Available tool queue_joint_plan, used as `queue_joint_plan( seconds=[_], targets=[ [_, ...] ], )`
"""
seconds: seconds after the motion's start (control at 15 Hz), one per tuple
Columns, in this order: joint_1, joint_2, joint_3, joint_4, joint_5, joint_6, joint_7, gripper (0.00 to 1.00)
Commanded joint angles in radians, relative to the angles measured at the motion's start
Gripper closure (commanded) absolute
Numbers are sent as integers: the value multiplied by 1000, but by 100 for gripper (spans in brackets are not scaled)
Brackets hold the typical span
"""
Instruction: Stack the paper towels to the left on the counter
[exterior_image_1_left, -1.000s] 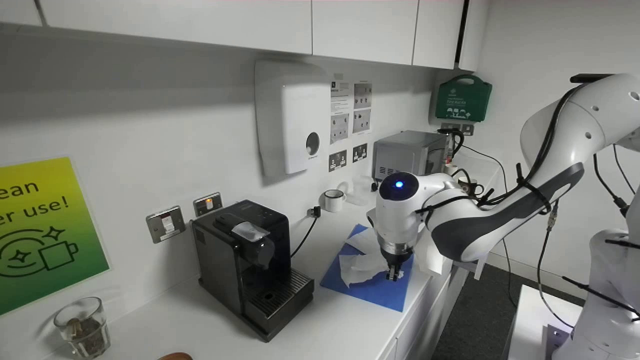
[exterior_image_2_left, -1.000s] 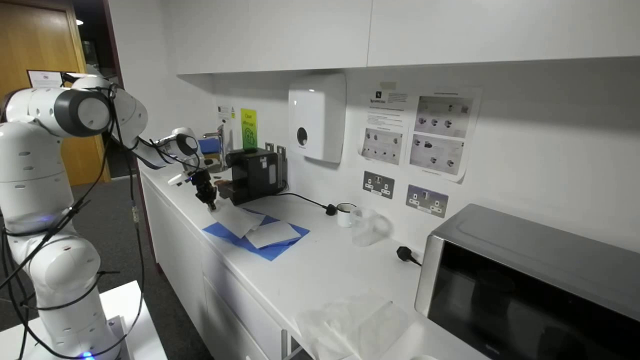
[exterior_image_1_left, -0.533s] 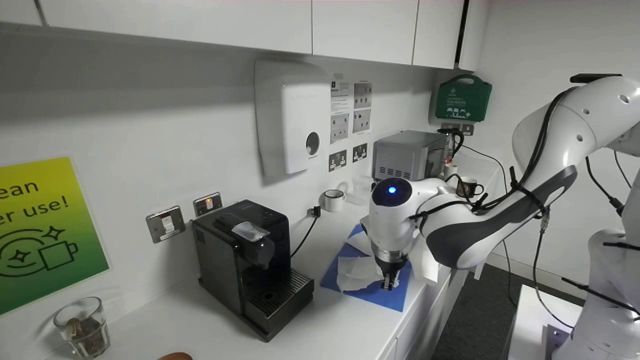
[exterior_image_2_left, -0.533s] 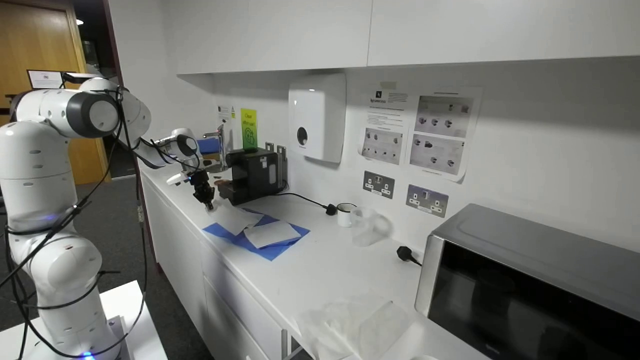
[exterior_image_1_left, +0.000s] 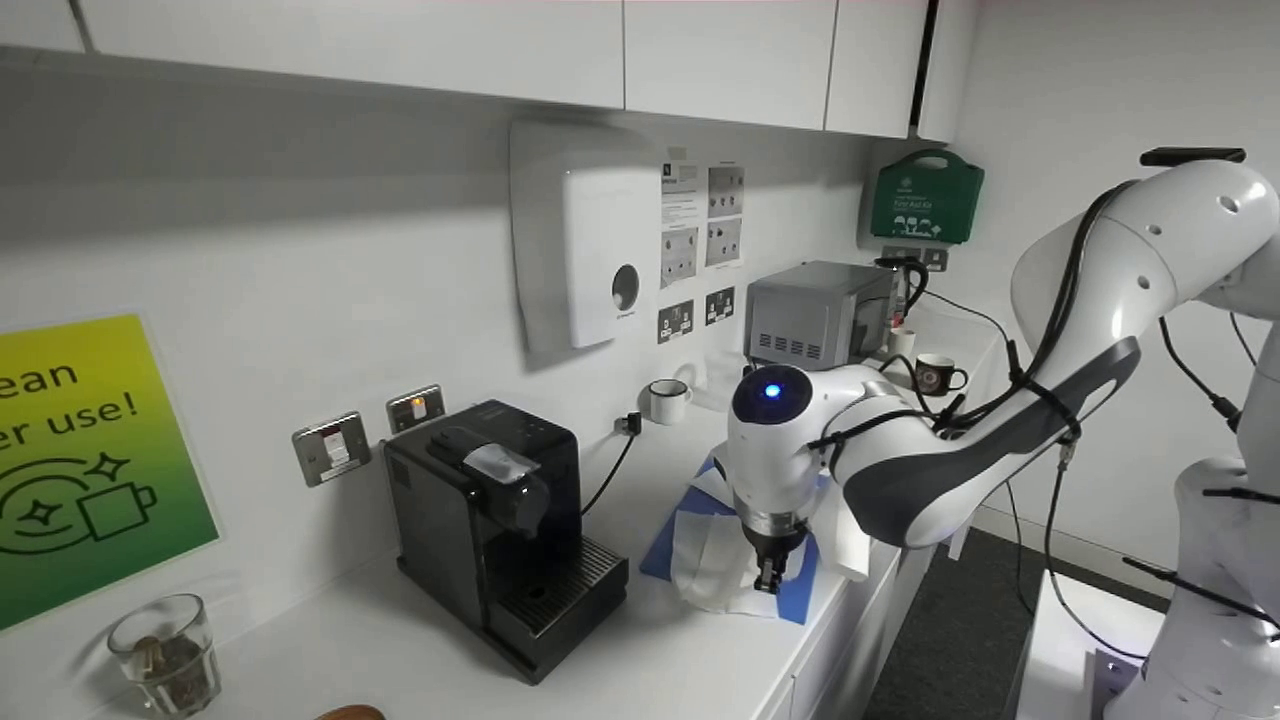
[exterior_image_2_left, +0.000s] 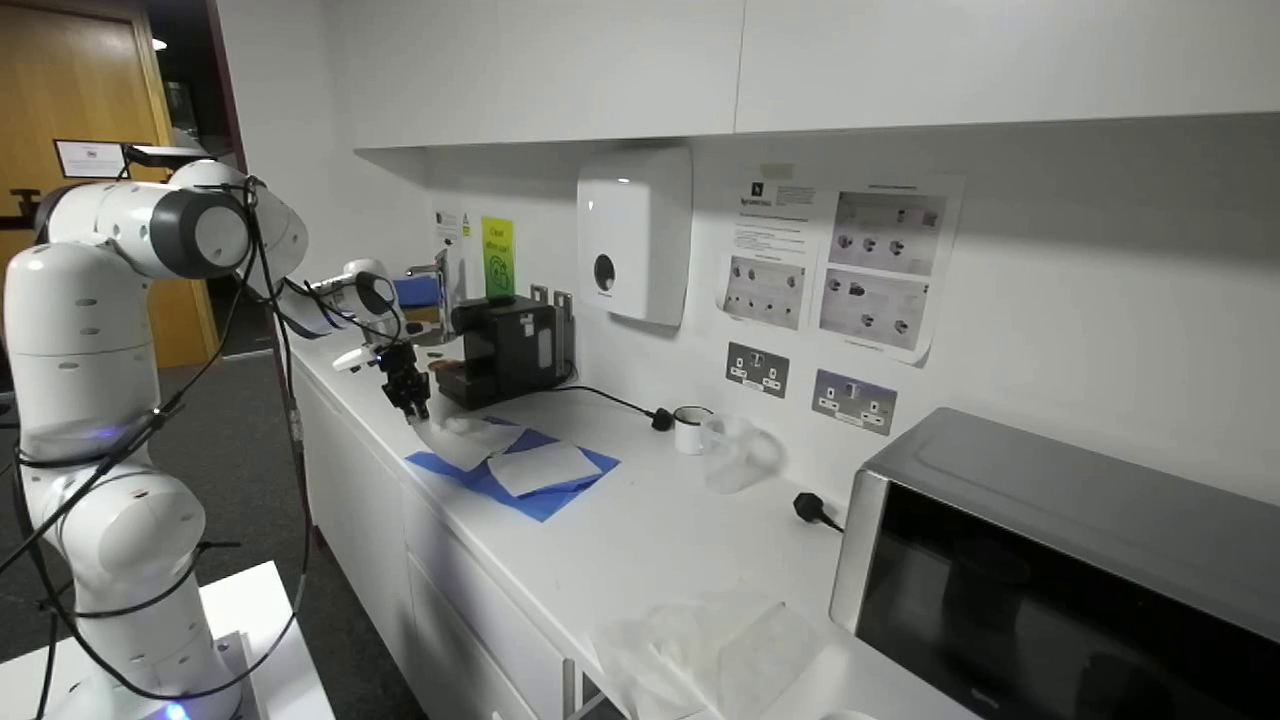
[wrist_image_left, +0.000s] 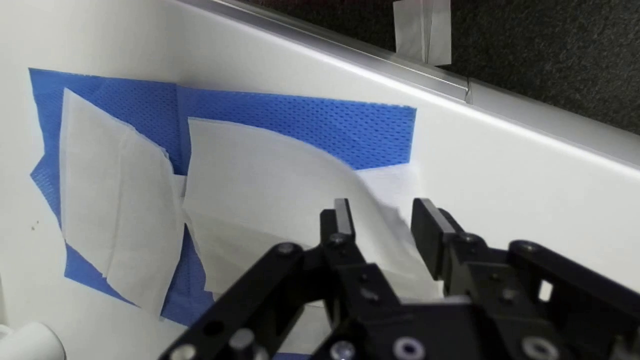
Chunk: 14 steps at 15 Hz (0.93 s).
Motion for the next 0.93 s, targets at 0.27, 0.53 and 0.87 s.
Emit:
queue_joint_plan(
  seconds=[0.27,0.53,0.87],
  targets=[
    [1,-41,-15,4,34,-12,-1,0],
    [-8,-89,-27,-18,2,-11,-6,0],
    [-36,-107,-52,-47,-76,-22,-96,0]
  ],
)
